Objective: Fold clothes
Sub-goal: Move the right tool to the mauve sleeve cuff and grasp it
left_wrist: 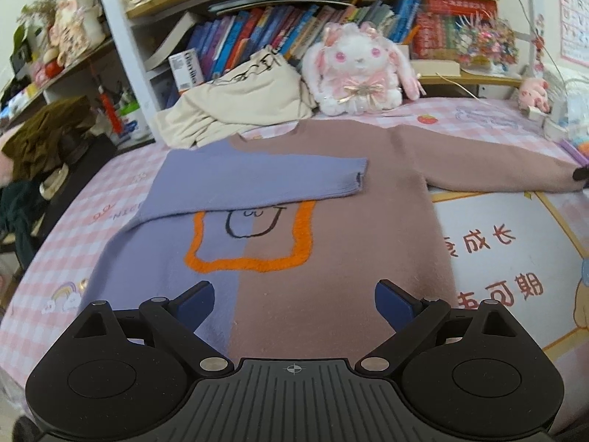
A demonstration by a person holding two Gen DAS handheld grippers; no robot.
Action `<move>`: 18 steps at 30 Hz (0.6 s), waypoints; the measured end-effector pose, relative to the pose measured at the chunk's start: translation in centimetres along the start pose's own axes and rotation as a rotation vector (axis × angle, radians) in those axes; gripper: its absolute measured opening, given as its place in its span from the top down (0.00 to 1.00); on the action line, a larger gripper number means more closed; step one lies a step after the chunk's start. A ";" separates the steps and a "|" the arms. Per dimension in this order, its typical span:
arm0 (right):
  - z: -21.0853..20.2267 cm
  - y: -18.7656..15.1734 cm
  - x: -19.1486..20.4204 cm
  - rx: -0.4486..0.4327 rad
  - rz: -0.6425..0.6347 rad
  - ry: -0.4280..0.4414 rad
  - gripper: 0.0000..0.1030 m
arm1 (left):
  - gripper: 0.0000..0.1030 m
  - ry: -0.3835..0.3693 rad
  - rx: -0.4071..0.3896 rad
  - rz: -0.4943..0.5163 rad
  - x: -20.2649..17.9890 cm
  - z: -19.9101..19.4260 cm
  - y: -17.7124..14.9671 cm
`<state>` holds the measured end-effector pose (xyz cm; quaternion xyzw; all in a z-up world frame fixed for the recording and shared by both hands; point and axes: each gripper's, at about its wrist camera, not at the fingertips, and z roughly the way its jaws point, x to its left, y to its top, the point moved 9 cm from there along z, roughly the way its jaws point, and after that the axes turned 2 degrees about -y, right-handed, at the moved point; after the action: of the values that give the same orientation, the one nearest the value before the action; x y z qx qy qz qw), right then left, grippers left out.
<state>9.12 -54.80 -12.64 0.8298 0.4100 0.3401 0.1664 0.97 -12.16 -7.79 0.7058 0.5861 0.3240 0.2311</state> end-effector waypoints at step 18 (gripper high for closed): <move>-2.8 0.7 6.7 -0.046 -0.131 0.093 0.91 | 0.07 -0.021 0.006 -0.024 3.0 1.3 -0.4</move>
<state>10.47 -49.91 -7.44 0.7805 0.4629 0.3759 0.1879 1.97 -9.04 -8.40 0.7029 0.5929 0.3119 0.2391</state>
